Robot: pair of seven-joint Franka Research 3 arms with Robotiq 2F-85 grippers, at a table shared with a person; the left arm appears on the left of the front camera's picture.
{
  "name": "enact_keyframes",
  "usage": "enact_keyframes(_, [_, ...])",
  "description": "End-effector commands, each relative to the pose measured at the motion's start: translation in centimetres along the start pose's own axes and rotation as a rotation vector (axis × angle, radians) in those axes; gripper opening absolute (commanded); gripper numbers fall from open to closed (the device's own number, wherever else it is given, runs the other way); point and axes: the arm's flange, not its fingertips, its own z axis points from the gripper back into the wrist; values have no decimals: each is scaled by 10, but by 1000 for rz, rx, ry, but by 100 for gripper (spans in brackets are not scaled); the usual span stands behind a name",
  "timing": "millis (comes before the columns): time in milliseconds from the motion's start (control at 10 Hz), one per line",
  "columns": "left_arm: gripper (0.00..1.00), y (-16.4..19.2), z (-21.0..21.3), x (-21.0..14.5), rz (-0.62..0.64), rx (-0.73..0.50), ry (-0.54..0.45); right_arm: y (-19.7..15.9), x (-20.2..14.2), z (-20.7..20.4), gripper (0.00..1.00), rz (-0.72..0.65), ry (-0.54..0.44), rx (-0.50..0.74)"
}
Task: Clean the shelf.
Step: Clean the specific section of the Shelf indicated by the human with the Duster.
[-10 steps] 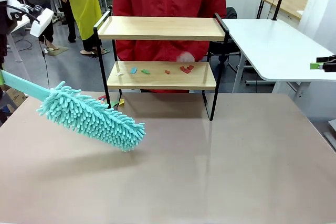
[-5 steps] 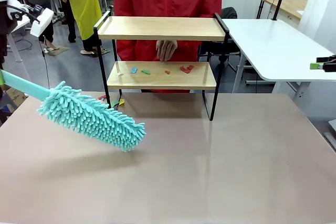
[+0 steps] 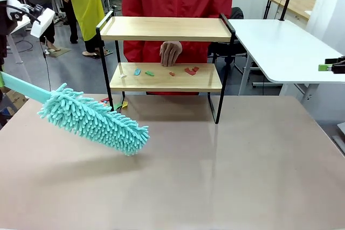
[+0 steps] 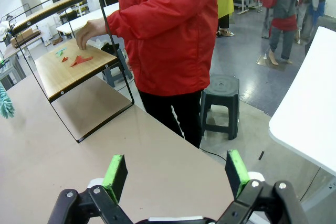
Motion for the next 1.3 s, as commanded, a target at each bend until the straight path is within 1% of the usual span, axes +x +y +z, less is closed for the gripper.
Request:
enact_keyframes(0, [13,0,2,-2,5,8,-1,2,2,0,100,3,2,0])
enact_keyframes(1000, [13,0,0,0,0,0,0,2,2,0,100,3,2,0])
enact_keyframes(1100, [13,3,-3,5,-20,12,-75,2,2,0,100,3,2,0])
enact_keyframes(1200, [13,4,-12,7,-17,2,-113,2,2,0,100,3,2,0])
